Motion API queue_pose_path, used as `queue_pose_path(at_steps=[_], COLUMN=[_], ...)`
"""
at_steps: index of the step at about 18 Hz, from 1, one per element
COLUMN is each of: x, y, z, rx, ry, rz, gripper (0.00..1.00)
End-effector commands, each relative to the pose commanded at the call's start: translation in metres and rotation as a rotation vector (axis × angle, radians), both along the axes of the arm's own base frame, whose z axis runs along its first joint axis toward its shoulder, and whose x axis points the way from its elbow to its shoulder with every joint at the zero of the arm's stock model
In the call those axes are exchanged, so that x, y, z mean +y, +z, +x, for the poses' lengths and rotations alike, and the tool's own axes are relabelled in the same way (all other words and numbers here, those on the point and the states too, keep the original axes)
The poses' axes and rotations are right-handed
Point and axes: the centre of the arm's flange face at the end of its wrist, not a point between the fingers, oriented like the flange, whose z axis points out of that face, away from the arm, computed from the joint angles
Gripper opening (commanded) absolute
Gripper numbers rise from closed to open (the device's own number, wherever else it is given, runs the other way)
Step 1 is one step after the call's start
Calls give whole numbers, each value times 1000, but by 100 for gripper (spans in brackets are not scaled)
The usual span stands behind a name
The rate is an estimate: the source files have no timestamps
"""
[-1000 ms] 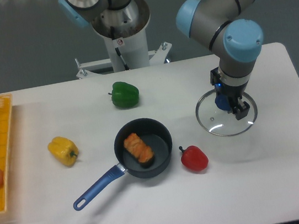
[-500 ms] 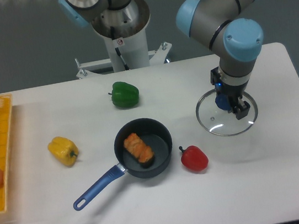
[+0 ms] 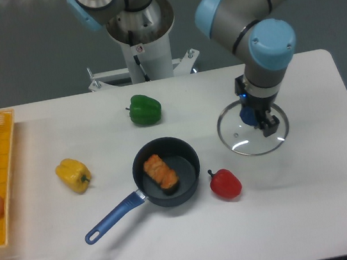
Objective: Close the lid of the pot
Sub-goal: 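Carry the glass lid over toward the blue-handled saucepan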
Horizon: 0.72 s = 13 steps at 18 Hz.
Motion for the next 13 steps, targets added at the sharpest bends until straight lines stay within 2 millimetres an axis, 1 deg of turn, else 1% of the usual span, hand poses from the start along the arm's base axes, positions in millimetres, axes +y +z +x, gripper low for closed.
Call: queue_pose_path(at_steps=[2,4,6,8,10,12,13], x=[16,27,35,43,55,65,66], y=[0,0,-1,-3,-1,-4,-5], z=[14,25,36,42,52,62,65], rx=[2,3,-9,-16,-13,-20,-26], ry=[11,10,14,34,48,63,75], rz=[-4,-6,-10,-17,-17,-28,-32], gripper=[63,63,63,64,63,63,63])
